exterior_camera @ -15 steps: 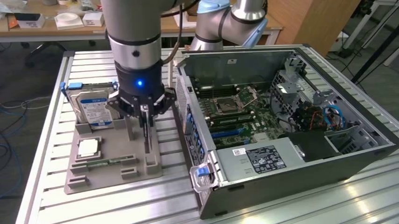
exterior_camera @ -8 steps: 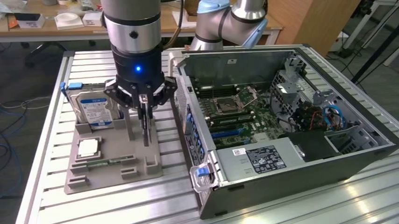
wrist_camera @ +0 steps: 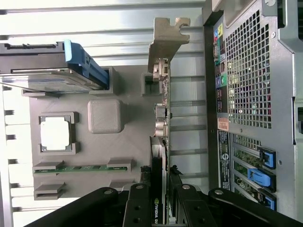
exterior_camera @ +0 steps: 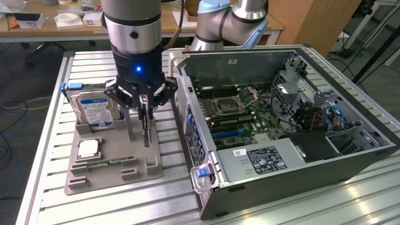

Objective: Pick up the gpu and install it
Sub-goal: 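Pick up the gpu and move the gpu toward the slot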

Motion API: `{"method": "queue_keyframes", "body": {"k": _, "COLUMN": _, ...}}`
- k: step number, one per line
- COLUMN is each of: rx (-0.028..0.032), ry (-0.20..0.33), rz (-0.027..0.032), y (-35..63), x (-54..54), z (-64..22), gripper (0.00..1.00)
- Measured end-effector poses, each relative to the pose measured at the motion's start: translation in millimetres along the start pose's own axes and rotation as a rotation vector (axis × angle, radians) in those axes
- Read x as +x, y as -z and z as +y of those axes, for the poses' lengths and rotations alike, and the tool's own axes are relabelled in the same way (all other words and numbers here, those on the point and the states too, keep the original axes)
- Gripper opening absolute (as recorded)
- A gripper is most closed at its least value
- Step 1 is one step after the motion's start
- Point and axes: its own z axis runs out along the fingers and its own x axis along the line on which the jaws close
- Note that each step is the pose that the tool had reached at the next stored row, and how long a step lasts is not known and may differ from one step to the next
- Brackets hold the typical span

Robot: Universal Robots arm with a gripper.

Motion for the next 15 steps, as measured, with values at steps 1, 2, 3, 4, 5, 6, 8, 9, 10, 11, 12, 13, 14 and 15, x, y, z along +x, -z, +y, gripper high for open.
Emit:
{"method": "queue_keyframes", "body": {"k": 1, "rx": 0.0, "ry": 0.0, "rz": 0.0, "y": 0.0, "x": 0.0, "z": 0.0, "gripper": 0.26}}
{"method": "queue_keyframes", "body": {"k": 2, "rx": 0.0, "ry": 0.0, "rz": 0.0, "y": 0.0, "x": 0.0, "z": 0.0, "gripper": 0.26}}
{"method": "queue_keyframes", "body": {"k": 3, "rx": 0.0, "ry": 0.0, "rz": 0.0, "y": 0.0, "x": 0.0, "z": 0.0, "gripper": 0.26}}
{"method": "queue_keyframes", "body": {"k": 4, "rx": 0.0, "ry": 0.0, "rz": 0.0, "y": 0.0, "x": 0.0, "z": 0.0, "gripper": 0.26}}
{"method": "queue_keyframes", "body": {"k": 5, "rx": 0.0, "ry": 0.0, "rz": 0.0, "y": 0.3, "x": 0.0, "z": 0.0, "gripper": 0.26}}
{"method": "queue_keyframes", "body": {"k": 6, "rx": 0.0004, "ry": 0.0, "rz": 0.0004, "y": 1.5, "x": 0.0, "z": 0.0, "gripper": 0.26}}
{"method": "queue_keyframes", "body": {"k": 8, "rx": 0.0, "ry": 0.0, "rz": 0.0, "y": 5.6, "x": 0.0, "z": 0.3, "gripper": 0.26}}
{"method": "queue_keyframes", "body": {"k": 9, "rx": 0.0001, "ry": 0.0, "rz": 0.0001, "y": 8.6, "x": -0.1, "z": 0.4, "gripper": 0.26}}
{"method": "queue_keyframes", "body": {"k": 10, "rx": 0.0, "ry": 0.0, "rz": 0.0, "y": 11.7, "x": -0.1, "z": 0.5, "gripper": 0.26}}
{"method": "queue_keyframes", "body": {"k": 11, "rx": 0.0, "ry": 0.0, "rz": 0.0001, "y": 15.3, "x": -0.1, "z": 0.7, "gripper": 0.26}}
{"method": "queue_keyframes", "body": {"k": 12, "rx": 0.0, "ry": 0.0, "rz": 0.0001, "y": 18.6, "x": -0.1, "z": 0.8, "gripper": 0.26}}
{"method": "queue_keyframes", "body": {"k": 13, "rx": 0.0, "ry": 0.0, "rz": 0.0001, "y": 22.1, "x": -0.1, "z": 1.0, "gripper": 0.26}}
{"method": "queue_keyframes", "body": {"k": 14, "rx": 0.0, "ry": 0.0, "rz": 0.0001, "y": 25.6, "x": -0.2, "z": 1.1, "gripper": 0.26}}
{"method": "queue_keyframes", "body": {"k": 15, "rx": 0.0, "ry": 0.0, "rz": 0.0, "y": 29.2, "x": -0.2, "z": 1.3, "gripper": 0.26}}
